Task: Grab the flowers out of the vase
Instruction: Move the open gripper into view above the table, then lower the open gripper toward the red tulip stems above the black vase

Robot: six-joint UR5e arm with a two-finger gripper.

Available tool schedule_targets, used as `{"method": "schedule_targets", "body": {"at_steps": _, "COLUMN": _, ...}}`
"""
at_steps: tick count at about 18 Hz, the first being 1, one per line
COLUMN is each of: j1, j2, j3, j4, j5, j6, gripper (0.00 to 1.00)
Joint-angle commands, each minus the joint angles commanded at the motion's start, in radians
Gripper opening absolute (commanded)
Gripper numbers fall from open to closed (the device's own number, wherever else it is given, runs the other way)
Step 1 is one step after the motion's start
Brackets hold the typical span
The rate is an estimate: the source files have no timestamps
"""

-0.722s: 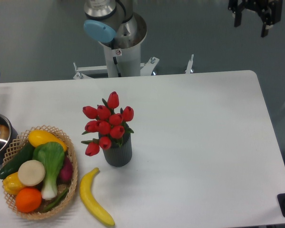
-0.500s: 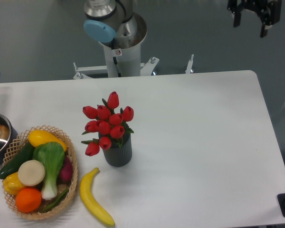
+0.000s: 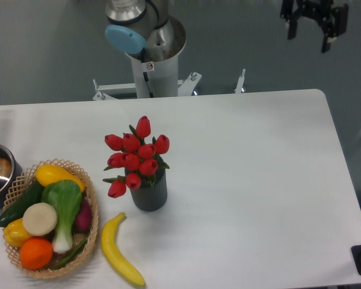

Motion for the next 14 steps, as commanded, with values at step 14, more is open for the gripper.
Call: {"method": "schedule_targets", "body": {"at_steps": 14, "j1": -0.07, "j2": 0.005, "j3": -0.178, "j4": 0.014, "j5": -0.402, "j6": -0.189, "gripper": 1.0}}
